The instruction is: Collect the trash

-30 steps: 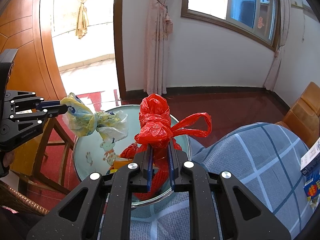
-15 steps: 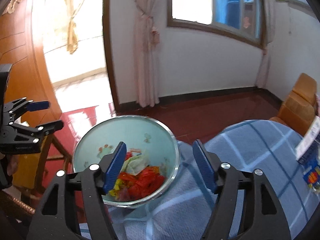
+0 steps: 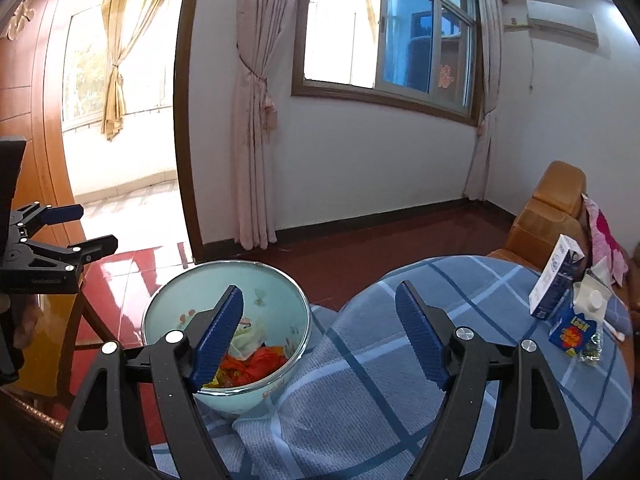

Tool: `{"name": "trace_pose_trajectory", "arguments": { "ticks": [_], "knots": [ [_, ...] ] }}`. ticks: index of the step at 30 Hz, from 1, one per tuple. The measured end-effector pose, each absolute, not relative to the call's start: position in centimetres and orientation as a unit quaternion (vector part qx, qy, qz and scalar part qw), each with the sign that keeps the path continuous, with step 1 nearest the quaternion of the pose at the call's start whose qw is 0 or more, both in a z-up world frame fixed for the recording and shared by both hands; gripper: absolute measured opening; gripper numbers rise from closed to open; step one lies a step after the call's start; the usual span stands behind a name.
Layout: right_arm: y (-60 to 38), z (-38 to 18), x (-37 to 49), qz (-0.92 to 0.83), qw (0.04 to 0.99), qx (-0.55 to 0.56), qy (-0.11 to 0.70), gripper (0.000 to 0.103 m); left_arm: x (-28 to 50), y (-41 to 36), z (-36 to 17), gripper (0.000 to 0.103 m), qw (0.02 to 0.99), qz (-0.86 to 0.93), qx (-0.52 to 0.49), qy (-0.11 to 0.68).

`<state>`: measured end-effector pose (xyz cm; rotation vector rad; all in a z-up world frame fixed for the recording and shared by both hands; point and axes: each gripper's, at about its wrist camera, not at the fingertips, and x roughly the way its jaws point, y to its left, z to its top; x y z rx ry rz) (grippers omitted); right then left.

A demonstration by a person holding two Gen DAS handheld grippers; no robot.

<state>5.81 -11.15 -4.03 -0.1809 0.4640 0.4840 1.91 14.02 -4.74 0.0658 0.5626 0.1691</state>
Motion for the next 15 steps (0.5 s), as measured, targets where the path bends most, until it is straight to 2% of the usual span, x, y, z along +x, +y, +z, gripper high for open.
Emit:
{"name": "trace_pose_trajectory", "arguments": {
  "ticks": [15],
  "knots": [
    [-12.16,-3.52,5.14,0.231,0.945,-0.074,0.217,0.078,1.38,14.17,-4.23,0.097,0.959,0.087,0.029,0.268]
  ]
}}
